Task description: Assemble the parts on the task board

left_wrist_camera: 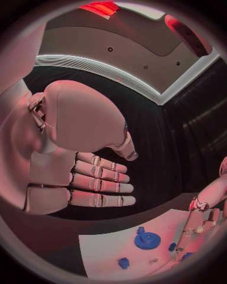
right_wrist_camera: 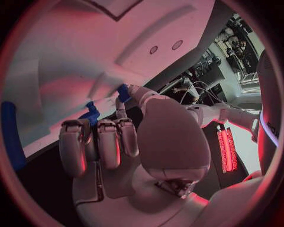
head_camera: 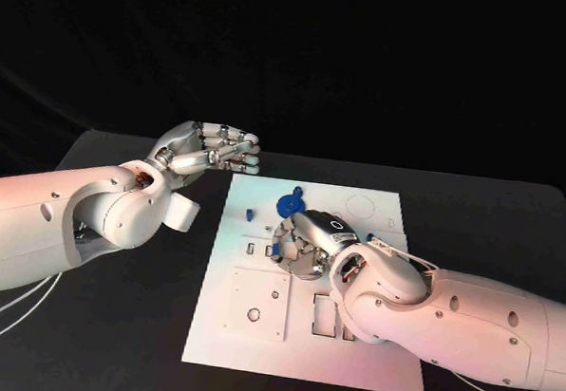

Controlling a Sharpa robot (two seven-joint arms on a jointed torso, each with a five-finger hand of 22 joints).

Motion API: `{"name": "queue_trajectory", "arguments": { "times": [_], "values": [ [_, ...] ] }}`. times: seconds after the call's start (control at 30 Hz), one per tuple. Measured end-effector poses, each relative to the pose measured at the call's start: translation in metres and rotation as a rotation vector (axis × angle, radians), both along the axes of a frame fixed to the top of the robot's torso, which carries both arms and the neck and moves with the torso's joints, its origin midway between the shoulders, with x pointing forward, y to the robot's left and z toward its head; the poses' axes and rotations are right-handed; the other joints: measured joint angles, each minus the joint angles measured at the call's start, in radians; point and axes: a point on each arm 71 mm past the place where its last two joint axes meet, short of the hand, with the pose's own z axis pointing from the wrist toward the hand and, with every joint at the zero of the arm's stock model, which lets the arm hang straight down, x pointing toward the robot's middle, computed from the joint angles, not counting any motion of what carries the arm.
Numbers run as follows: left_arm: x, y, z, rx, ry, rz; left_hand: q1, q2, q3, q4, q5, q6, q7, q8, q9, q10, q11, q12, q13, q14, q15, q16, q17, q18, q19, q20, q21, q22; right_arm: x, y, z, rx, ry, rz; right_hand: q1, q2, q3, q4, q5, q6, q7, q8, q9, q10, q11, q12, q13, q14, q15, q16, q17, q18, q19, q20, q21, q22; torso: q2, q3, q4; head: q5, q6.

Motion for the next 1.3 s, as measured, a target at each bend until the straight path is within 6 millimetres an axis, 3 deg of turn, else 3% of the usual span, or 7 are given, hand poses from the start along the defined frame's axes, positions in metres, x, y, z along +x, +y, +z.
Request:
{"name": "queue_trajectory", "arguments": {
  "times": [0.17, 0.67, 0.83, 1.0, 1.07, 1.17, 1.3],
  "values": [
    [0.000, 0.000, 0.000, 0.000, 0.001, -0.002, 0.000, 0.000, 0.000, 0.000, 0.000, 0.000, 0.000, 0.000, 0.000, 0.000, 0.000, 0.000, 0.000, 0.000, 0.000, 0.000, 0.000, 0.000, 0.000, 0.000, 0.000, 0.000, -0.001, 0.001, 0.000, 0.003, -0.001, 0.002, -0.017, -0.017, -0.031, 0.024, 0.000, -0.015, 0.004, -0.009, -0.005, 0.000, 0.007, -0.008, 0.000, -0.001, 0.004, -0.002, 0.000, 0.000, 0.003, 0.007, -0.006, 0.000, 0.000, 0.0001, 0.0000, 0.001, 0.000],
    [0.000, 0.000, 0.000, 0.000, 0.001, -0.004, 0.000, 0.000, 0.000, 0.000, 0.000, 0.000, 0.000, 0.000, 0.000, 0.000, 0.000, 0.000, 0.000, 0.000, 0.000, 0.000, 0.000, 0.000, 0.000, 0.000, 0.000, 0.000, -0.001, 0.001, 0.001, 0.013, -0.007, 0.003, -0.017, -0.017, -0.047, 0.033, 0.000, -0.018, 0.007, -0.015, -0.006, 0.000, 0.007, -0.013, 0.000, -0.001, 0.004, -0.002, 0.001, 0.000, 0.000, 0.010, -0.010, 0.000, 0.000, 0.0005, -0.0004, 0.001, 0.001],
    [0.000, 0.001, -0.001, 0.002, 0.001, -0.003, 0.000, 0.000, 0.000, 0.000, 0.000, 0.000, 0.000, 0.000, 0.000, 0.000, 0.000, -0.004, 0.000, 0.000, 0.000, 0.000, 0.001, 0.000, 0.000, 0.000, -0.004, -0.001, -0.003, -0.001, 0.004, 0.036, -0.021, 0.005, -0.026, -0.026, -0.127, 0.066, 0.000, -0.039, 0.010, -0.026, -0.007, 0.000, 0.007, -0.013, 0.000, -0.001, 0.011, -0.002, 0.001, 0.000, 0.004, 0.014, -0.010, 0.000, 0.000, 0.0011, -0.0004, 0.001, 0.001],
    [0.001, 0.003, -0.002, 0.020, 0.003, 0.000, -0.021, -0.012, -0.003, 0.003, 0.000, -0.009, -0.002, -0.007, -0.002, 0.000, 0.000, -0.004, 0.000, 0.024, 0.002, 0.005, 0.011, 0.000, 0.011, 0.002, -0.003, 0.000, -0.008, -0.011, 0.011, 0.099, -0.046, 0.013, 0.004, 0.004, -0.247, 0.085, 0.000, -0.053, 0.017, -0.039, -0.009, 0.002, 0.016, -0.018, 0.000, -0.005, 0.015, -0.006, 0.001, 0.000, 0.000, 0.017, -0.023, 0.000, -0.002, 0.0012, -0.0004, 0.005, 0.001],
    [0.002, 0.005, -0.003, 0.042, 0.006, -0.001, -0.042, -0.016, -0.016, 0.015, 0.000, -0.009, -0.002, -0.007, -0.002, 0.000, 0.000, -0.004, 0.000, 0.062, -0.007, 0.027, 0.026, 0.000, 0.042, -0.005, 0.012, 0.004, -0.008, -0.019, 0.019, 0.141, -0.052, 0.021, 0.015, 0.015, -0.256, 0.085, 0.000, -0.053, 0.017, -0.039, -0.009, 0.002, 0.016, -0.024, 0.000, -0.005, 0.015, -0.008, 0.001, 0.000, 0.000, 0.017, -0.035, 0.000, -0.003, 0.0014, -0.0004, 0.006, 0.002],
    [0.002, 0.008, -0.005, 0.090, 0.011, -0.010, -0.083, -0.020, -0.054, 0.038, 0.000, -0.009, -0.002, -0.012, -0.002, 0.050, -0.022, 0.015, 0.013, 0.176, -0.037, 0.118, 0.081, 0.000, 0.131, -0.040, 0.066, 0.028, -0.005, -0.032, 0.033, 0.198, -0.045, 0.024, 0.049, 0.042, -0.252, 0.080, 0.000, -0.050, 0.014, -0.038, -0.005, 0.002, 0.017, -0.040, 0.000, -0.005, 0.015, -0.020, 0.001, 0.016, 0.000, 0.017, -0.073, 0.000, -0.005, 0.0015, -0.0006, 0.009, 0.003],
    [0.001, 0.008, -0.010, 0.200, 0.034, -0.047, -0.096, -0.006, -0.093, 0.060, 0.004, 0.011, -0.023, 0.046, 0.026, 0.148, -0.064, 0.109, 0.063, 0.328, -0.092, 0.408, 0.263, 0.000, 0.282, -0.104, 0.211, 0.100, 0.000, -0.055, 0.053, 0.289, -0.003, -0.001, 0.063, 0.049, -0.251, 0.079, 0.000, -0.044, 0.014, -0.029, -0.001, -0.004, 0.022, -0.046, 0.000, -0.005, 0.015, -0.025, 0.000, 0.016, 0.000, 0.017, -0.087, -0.001, -0.009, 0.0016, -0.0027, 0.012, 0.003]
  ]
}}
